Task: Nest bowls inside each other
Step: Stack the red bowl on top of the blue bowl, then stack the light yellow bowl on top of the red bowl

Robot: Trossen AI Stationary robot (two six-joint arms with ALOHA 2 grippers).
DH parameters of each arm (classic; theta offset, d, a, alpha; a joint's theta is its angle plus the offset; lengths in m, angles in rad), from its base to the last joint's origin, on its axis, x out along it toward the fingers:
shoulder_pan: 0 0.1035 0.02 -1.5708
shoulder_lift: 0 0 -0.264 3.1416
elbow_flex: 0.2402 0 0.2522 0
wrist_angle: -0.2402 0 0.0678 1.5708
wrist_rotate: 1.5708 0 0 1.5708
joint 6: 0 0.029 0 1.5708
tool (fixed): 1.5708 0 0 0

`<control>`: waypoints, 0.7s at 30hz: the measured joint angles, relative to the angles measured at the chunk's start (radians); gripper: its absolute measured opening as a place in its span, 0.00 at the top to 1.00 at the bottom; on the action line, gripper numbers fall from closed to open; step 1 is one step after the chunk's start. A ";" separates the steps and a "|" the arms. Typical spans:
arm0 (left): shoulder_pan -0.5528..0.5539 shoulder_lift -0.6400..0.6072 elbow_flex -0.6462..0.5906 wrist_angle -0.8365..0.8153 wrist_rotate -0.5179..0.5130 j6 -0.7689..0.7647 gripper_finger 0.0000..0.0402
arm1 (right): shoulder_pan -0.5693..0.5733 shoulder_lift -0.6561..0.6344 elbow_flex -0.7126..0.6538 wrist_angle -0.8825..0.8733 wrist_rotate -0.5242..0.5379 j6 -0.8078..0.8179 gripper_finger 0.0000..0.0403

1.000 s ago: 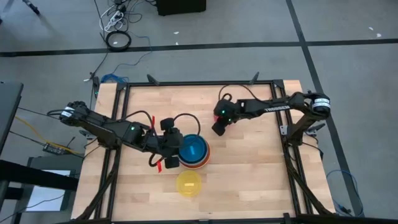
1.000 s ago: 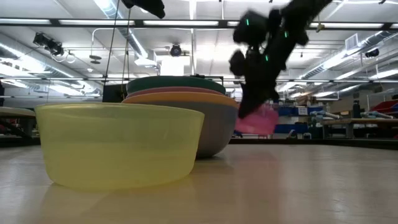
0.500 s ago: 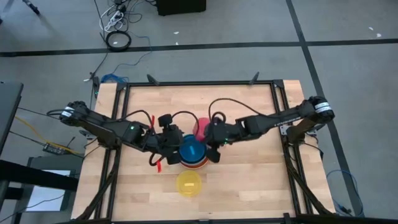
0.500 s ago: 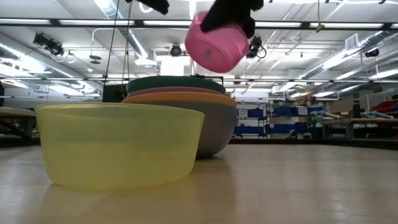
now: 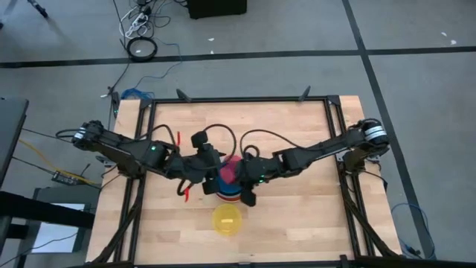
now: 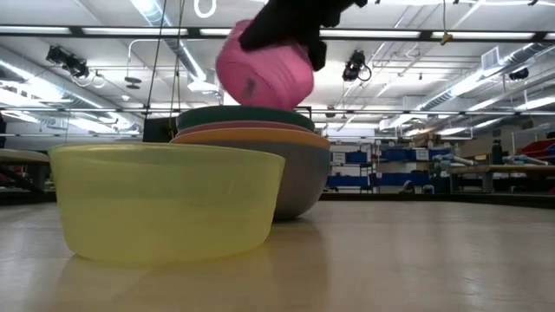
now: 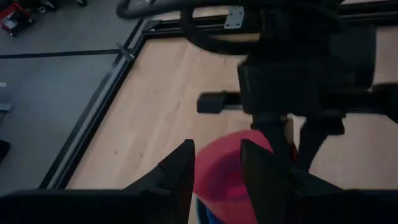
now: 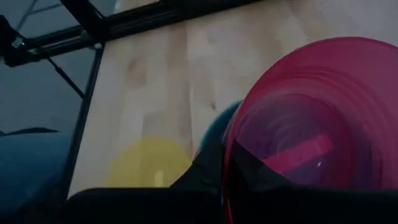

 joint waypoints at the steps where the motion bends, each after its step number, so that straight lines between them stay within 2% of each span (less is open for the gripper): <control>1: 0.000 0.000 0.000 0.000 0.000 0.000 0.66 | 0.000 0.008 0.000 0.016 -0.004 -0.004 1.00; 5: 0.000 0.000 0.000 -0.004 0.000 0.003 0.66 | -0.007 0.035 0.000 0.032 -0.033 0.005 0.96; 15: -0.001 0.000 0.000 -0.009 0.001 0.002 0.66 | -0.014 0.047 -0.001 0.020 -0.057 0.046 0.76; 21: -0.007 0.000 0.000 -0.020 0.001 -0.006 0.66 | -0.013 0.042 -0.001 0.058 -0.046 0.049 0.72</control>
